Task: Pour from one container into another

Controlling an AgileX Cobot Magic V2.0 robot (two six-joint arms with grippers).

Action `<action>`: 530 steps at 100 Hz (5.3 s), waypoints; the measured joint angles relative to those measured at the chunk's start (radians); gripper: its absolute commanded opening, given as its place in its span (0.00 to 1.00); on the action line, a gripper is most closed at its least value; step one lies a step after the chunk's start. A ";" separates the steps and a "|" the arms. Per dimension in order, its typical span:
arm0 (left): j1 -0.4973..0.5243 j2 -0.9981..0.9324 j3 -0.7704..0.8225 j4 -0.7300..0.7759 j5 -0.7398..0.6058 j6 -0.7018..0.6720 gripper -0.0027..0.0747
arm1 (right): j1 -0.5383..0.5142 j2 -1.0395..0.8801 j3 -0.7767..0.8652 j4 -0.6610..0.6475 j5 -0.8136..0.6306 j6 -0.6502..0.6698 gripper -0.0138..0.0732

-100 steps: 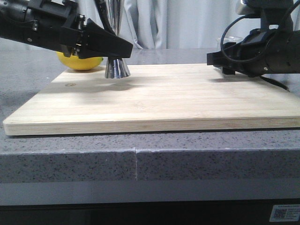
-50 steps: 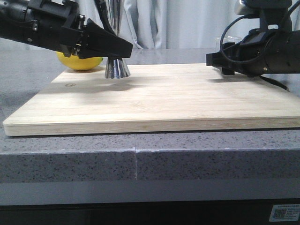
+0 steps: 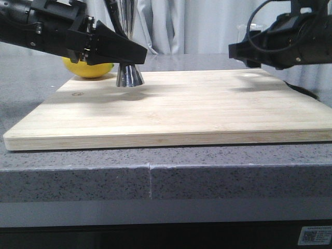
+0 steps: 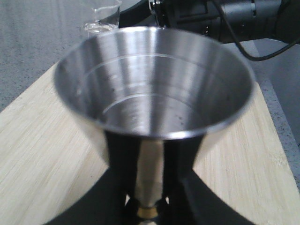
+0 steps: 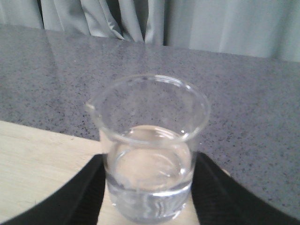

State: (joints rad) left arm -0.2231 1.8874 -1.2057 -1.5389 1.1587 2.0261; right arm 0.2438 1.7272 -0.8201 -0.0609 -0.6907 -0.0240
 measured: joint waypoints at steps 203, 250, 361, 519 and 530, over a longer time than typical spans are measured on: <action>-0.145 0.000 0.000 0.000 0.002 0.000 0.02 | 0.173 -0.423 0.000 -0.405 0.404 0.000 0.52; -0.179 0.000 0.000 0.001 0.002 0.000 0.02 | 0.173 -0.423 0.000 -0.447 0.393 0.000 0.52; -0.179 0.000 0.000 0.007 0.002 0.000 0.02 | 0.196 -0.423 0.000 -0.564 0.374 0.000 0.52; -0.202 0.000 0.000 0.011 0.002 0.000 0.02 | 0.216 -0.423 -0.045 -0.683 0.424 0.000 0.52; -0.202 0.000 0.000 0.011 0.002 0.000 0.02 | 0.241 -0.423 -0.045 -0.701 0.435 0.000 0.52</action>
State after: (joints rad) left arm -0.4249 1.8874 -1.2057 -1.5283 1.1602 2.0260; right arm 0.4853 1.3041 -0.8652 -0.7622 -0.2555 -0.0240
